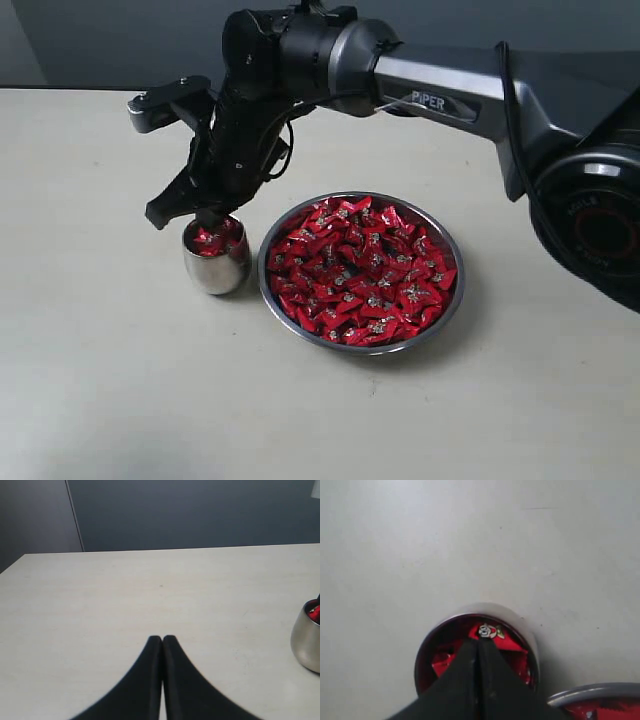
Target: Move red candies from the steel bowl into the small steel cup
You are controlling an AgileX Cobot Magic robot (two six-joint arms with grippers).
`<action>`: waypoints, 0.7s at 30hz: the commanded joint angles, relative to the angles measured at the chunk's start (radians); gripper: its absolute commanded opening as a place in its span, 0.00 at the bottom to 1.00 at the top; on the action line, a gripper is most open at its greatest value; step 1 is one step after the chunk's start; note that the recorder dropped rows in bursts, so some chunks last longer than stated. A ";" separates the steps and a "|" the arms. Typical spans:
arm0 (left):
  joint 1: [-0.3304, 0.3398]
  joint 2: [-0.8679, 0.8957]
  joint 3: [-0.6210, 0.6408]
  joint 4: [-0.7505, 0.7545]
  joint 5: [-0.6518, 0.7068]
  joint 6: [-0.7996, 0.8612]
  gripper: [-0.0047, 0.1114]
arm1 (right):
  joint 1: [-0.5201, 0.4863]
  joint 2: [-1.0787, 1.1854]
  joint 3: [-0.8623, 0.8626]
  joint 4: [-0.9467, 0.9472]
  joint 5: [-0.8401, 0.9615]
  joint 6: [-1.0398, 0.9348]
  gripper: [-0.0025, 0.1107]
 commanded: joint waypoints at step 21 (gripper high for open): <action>-0.002 -0.004 0.004 0.001 -0.002 -0.003 0.04 | 0.001 -0.052 -0.004 -0.049 -0.005 -0.004 0.32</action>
